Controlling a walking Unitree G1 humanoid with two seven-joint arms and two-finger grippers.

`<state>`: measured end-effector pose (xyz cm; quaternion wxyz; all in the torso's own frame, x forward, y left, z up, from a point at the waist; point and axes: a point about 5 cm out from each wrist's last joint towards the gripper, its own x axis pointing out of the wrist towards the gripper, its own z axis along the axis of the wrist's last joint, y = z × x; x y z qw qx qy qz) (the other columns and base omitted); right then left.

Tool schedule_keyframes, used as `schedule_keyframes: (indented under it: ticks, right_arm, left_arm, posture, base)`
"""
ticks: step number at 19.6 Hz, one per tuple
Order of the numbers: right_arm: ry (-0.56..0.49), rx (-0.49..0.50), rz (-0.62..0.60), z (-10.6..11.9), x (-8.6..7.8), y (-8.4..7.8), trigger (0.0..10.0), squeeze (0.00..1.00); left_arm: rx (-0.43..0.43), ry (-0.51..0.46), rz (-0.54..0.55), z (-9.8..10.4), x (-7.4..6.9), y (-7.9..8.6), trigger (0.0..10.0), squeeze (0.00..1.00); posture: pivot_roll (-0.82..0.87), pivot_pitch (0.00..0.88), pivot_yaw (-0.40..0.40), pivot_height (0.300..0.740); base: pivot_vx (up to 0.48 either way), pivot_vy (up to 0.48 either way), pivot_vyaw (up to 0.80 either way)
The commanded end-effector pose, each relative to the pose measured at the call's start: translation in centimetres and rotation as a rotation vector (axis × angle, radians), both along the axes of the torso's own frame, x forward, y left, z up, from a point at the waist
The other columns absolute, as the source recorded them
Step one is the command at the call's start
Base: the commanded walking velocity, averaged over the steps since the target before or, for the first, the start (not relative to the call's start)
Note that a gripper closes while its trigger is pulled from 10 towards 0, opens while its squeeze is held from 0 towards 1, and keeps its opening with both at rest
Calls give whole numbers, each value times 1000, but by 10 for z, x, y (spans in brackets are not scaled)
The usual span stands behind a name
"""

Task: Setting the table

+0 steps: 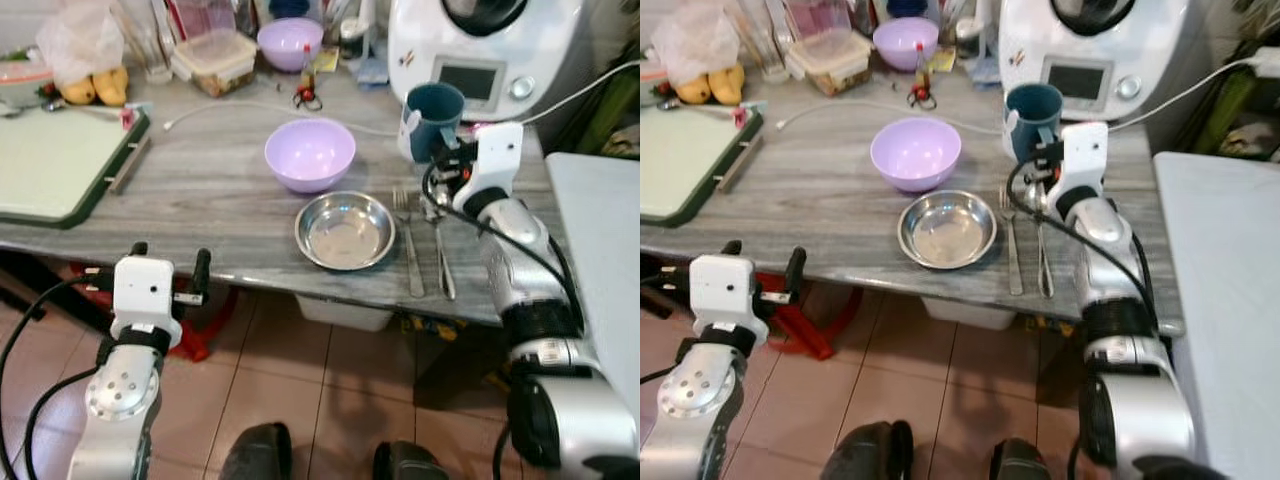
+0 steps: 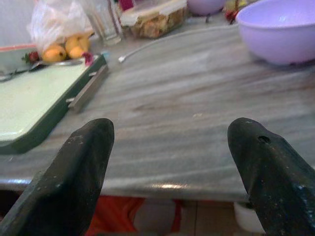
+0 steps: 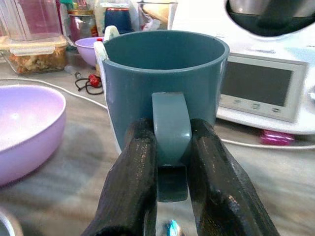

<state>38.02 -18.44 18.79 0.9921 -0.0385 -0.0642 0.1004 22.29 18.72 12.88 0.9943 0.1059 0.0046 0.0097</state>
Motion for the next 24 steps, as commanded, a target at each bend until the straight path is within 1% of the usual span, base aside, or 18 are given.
schedule_keyframes:
  ticks: [1, 4, 5, 7, 8, 11, 12, 13, 14, 20, 23, 24]
  right_arm:
    - [-45, 12, 28, 10, 4, 4, 10000, 0]
    - [-41, 37, 69, 12, 9, 13, 10000, 0]
    - [-34, 34, 85, 10, 9, 19, 10000, 0]
    - [-18, 24, 78, 3, 8, 22, 10000, 0]
    - [-1, 18, 65, -3, 7, 22, 10000, 0]
    - [11, -16, 32, -10, 7, 18, 10000, 0]
    - [15, -25, 20, -11, 7, 16, 10000, 31]
    - [21, -23, 14, -13, 7, 14, 10000, 302]
    - [24, -25, 12, -15, 6, 13, 10000, 1000]
    - [4, -40, 6, -13, 5, 10, 10000, 1000]
    - [-37, -53, 34, -4, 0, 10, 10000, 1000]
    - [-43, -56, 42, -3, -1, 10, 10000, 1000]
  left_arm:
    - [14, 10, 6, 3, -4, 5, 10000, 0]
    - [26, 20, 2, 6, -7, 6, 10000, 0]
    - [30, 21, 0, 6, -8, 6, 10000, 0]
    - [31, 25, 1, 7, -9, 6, 10000, 0]
    - [30, 27, 2, 7, -9, 5, 10000, 0]
    - [28, 35, 0, 7, -10, 5, 10000, 0]
    - [26, 37, -1, 7, -9, 5, 10000, 0]
    - [24, 38, -1, 7, -9, 4, 10000, 0]
    - [22, 39, -2, 7, -8, 3, 10000, 0]
    - [11, 44, -8, 4, -3, -1, 10000, 0]
    - [-6, 32, -5, 1, 3, -6, 10000, 0]
    - [2, 21, -13, 2, 4, -8, 10000, 0]
  posture:
    - [213, 201, 80, 740]
    - [223, 209, 83, 740]
    - [225, 210, 81, 740]
    - [227, 210, 79, 740]
    - [229, 213, 78, 740]
    - [224, 213, 75, 740]
    - [221, 213, 74, 740]
    - [218, 212, 73, 740]
    - [217, 211, 72, 740]
    - [193, 198, 63, 740]
    - [163, 180, 42, 740]
    - [154, 174, 36, 740]
  base:
    - [0, 0, 0]
    - [0, 0, 0]
    - [0, 0, 0]
    - [0, 0, 0]
    - [0, 0, 0]
    - [0, 0, 0]
    - [0, 0, 0]
    - [0, 0, 0]
    - [0, 0, 0]
    - [0, 0, 0]
    - [0, 0, 0]
    - [0, 0, 0]
